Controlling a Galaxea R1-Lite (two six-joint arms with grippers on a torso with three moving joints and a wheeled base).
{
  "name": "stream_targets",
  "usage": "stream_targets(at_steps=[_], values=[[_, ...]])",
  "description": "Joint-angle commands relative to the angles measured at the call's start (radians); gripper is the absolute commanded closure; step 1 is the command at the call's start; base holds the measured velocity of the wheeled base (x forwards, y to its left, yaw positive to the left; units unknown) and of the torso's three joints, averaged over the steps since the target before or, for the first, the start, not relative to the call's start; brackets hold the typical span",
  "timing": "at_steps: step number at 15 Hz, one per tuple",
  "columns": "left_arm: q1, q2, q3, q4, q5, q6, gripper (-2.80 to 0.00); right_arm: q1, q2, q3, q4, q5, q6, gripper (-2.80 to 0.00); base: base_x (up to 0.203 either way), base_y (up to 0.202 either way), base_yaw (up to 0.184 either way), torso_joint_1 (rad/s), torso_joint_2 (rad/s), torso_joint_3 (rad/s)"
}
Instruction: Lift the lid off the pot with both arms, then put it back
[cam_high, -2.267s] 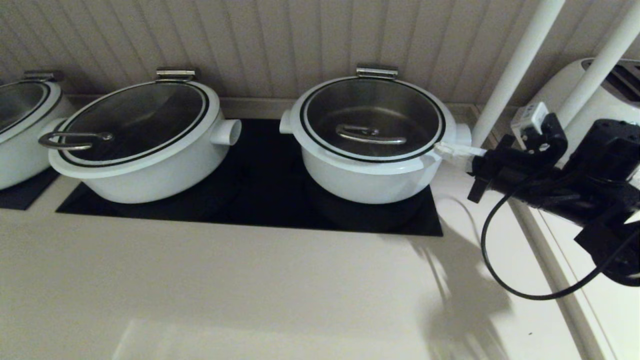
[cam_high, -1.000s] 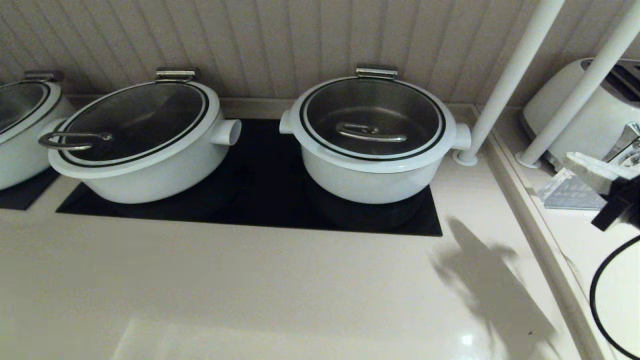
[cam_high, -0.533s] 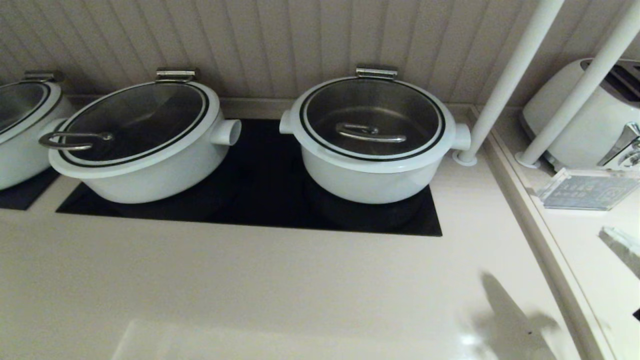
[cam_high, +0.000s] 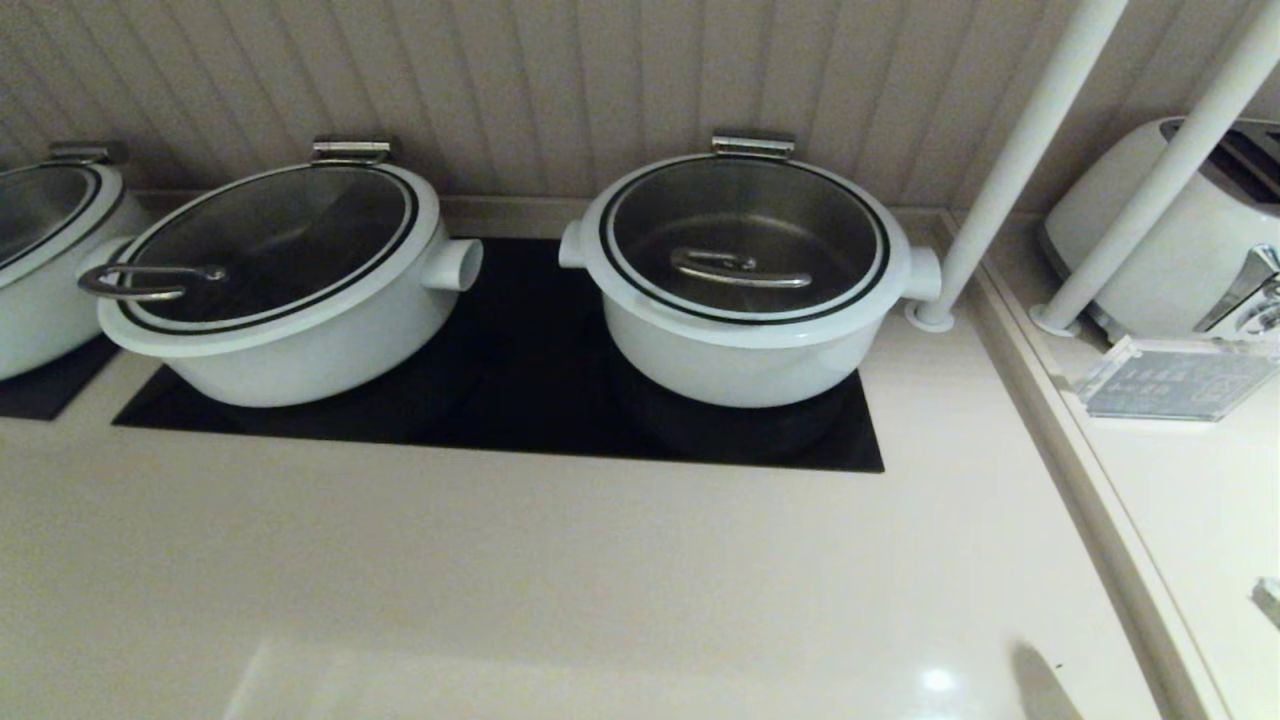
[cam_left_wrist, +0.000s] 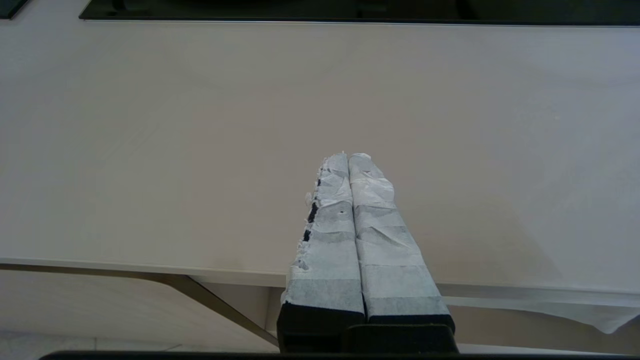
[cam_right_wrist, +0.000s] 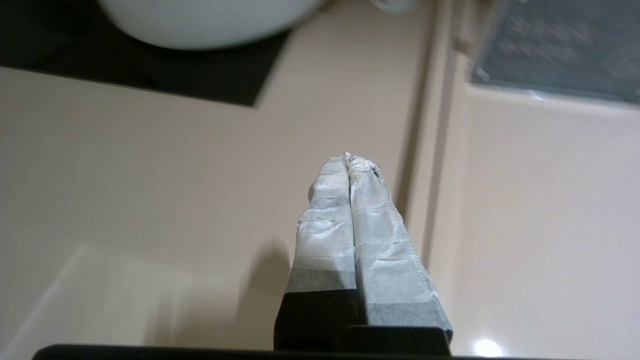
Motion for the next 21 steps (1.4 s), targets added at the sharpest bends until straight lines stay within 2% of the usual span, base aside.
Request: stream_targets(at_steps=[1, 4, 7, 10, 13, 14, 15, 21], values=[[0.0, 0.0, 0.0, -0.001, 0.0, 0.0, 0.0, 0.033, -0.094, 0.005, 0.06, -0.056, 0.002, 0.0, 0.0, 0.0, 0.0, 0.0, 0.0, 0.0], [0.0, 0.0, 0.0, -0.001, 0.0, 0.0, 0.0, 0.086, -0.103, 0.005, 0.152, -0.134, 0.004, 0.0, 0.0, 0.0, 0.0, 0.0, 0.0, 0.0], [0.0, 0.0, 0.0, -0.001, 0.0, 0.0, 0.0, 0.096, -0.174, 0.005, 0.264, -0.202, 0.002, 0.0, 0.0, 0.0, 0.0, 0.0, 0.0, 0.0], [0.0, 0.0, 0.0, -0.001, 0.0, 0.0, 0.0, 0.097, -0.347, 0.005, 0.403, -0.244, -0.003, 0.0, 0.0, 0.0, 0.0, 0.0, 0.0, 0.0], [0.0, 0.0, 0.0, -0.001, 0.0, 0.0, 0.0, 0.115, -0.573, -0.035, 0.648, -0.266, -0.011, 0.0, 0.0, 0.0, 0.0, 0.0, 0.0, 0.0], [0.0, 0.0, 0.0, -0.001, 0.0, 0.0, 0.0, 0.12, -0.615, -0.044, 0.711, -0.299, -0.017, 0.0, 0.0, 0.0, 0.0, 0.0, 0.0, 0.0], [0.0, 0.0, 0.0, -0.001, 0.0, 0.0, 0.0, 0.123, -0.625, -0.042, 0.726, -0.355, -0.022, 0.0, 0.0, 0.0, 0.0, 0.0, 0.0, 0.0], [0.0, 0.0, 0.0, -0.001, 0.0, 0.0, 0.0, 0.124, -0.625, -0.032, 0.713, -0.324, 0.005, 0.0, 0.0, 0.0, 0.0, 0.0, 0.0, 0.0]])
